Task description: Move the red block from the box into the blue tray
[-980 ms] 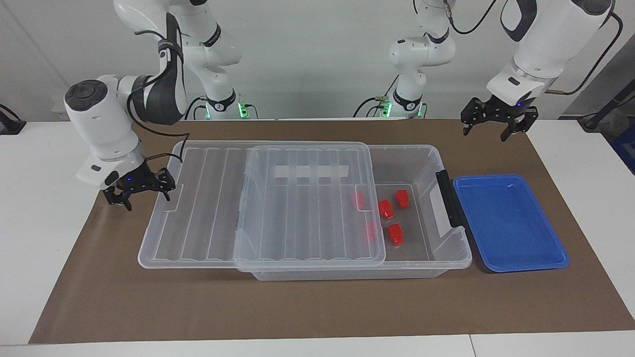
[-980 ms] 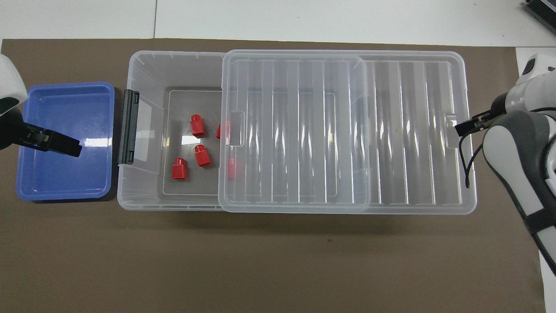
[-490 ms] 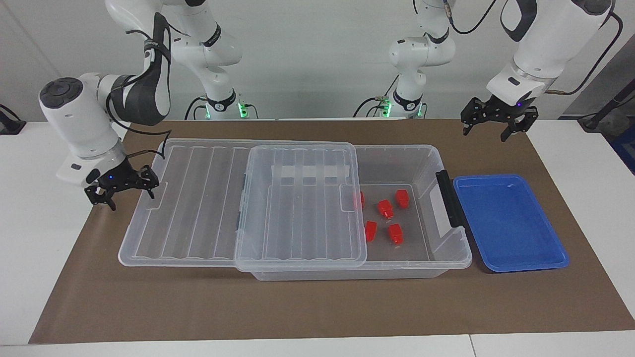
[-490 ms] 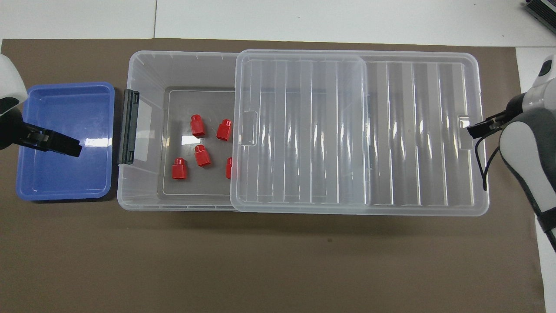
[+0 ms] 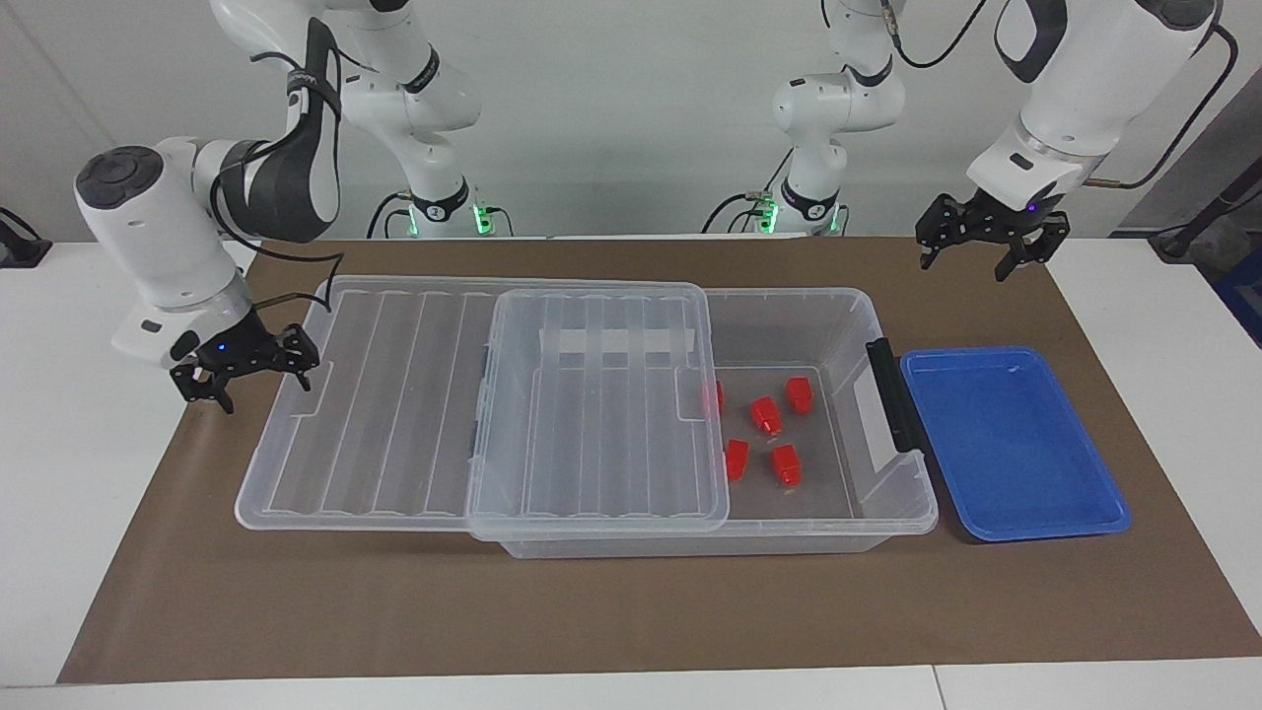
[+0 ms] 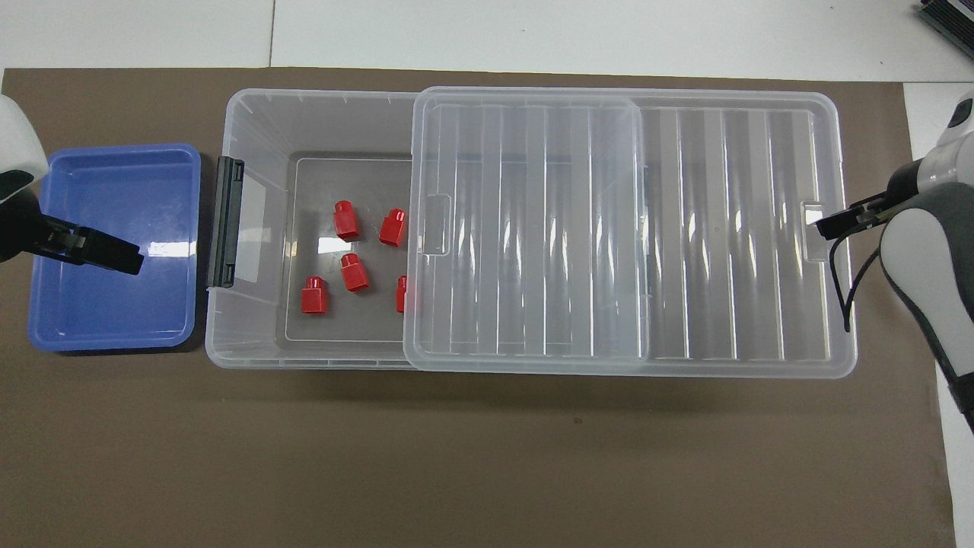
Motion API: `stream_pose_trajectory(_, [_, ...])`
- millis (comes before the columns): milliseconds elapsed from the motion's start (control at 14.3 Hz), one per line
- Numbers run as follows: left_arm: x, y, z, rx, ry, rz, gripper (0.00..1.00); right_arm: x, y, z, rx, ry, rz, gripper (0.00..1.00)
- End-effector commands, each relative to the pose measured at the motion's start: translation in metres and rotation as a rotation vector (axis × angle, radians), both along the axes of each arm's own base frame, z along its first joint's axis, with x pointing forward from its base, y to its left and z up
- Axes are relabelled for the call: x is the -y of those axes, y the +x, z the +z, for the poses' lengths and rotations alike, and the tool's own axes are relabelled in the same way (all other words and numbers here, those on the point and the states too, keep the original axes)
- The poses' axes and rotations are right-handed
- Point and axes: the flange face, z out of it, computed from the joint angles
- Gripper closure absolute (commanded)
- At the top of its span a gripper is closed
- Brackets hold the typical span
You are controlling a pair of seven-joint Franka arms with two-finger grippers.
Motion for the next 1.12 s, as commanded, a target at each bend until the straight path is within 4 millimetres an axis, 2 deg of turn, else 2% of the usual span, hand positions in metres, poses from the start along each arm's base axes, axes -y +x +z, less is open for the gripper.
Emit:
stream_pose_trajectory(0, [-0.003, -0.007, 0.002, 0.002, 0.011, 0.001, 0.0, -0.024, -0.019, 0.032, -0.008, 0.032, -0.109, 0.0])
stream_pose_trajectory(70, [-0.003, -0.008, 0.002, -0.005, 0.012, 0.001, 0.0, -0.025, -0.024, 0.039, -0.013, 0.036, -0.152, 0.0])
stream_pose_trajectory(210, [-0.004, -0.009, 0.001, -0.008, 0.012, 0.002, 0.0, -0.04, -0.034, 0.052, -0.01, 0.039, -0.217, 0.0])
stream_pose_trajectory(350, [-0.011, -0.012, 0.006, -0.002, 0.015, 0.079, 0.0, -0.049, -0.041, 0.061, -0.023, 0.042, -0.303, 0.0])
stream_pose_trajectory(560, [-0.005, -0.015, 0.013, 0.016, 0.016, 0.184, 0.0, -0.06, -0.049, 0.079, -0.004, 0.051, -0.406, 0.0])
stream_pose_trajectory(700, [0.021, -0.012, 0.005, 0.063, 0.01, 0.419, 0.0, -0.063, -0.048, 0.096, 0.009, 0.055, -0.458, 0.0])
stream_pose_trajectory(770, [0.039, -0.014, 0.003, 0.105, -0.005, 0.472, 0.0, -0.064, -0.05, 0.109, 0.009, 0.055, -0.468, 0.0])
stream_pose_trajectory(840, [0.056, -0.013, -0.004, 0.133, -0.02, 0.483, 0.0, -0.064, -0.051, 0.119, 0.006, 0.055, -0.477, 0.0])
stream_pose_trajectory(1050, [0.089, -0.009, -0.019, 0.142, -0.034, 0.459, 0.0, -0.066, -0.055, 0.124, -0.011, 0.047, -0.473, 0.0])
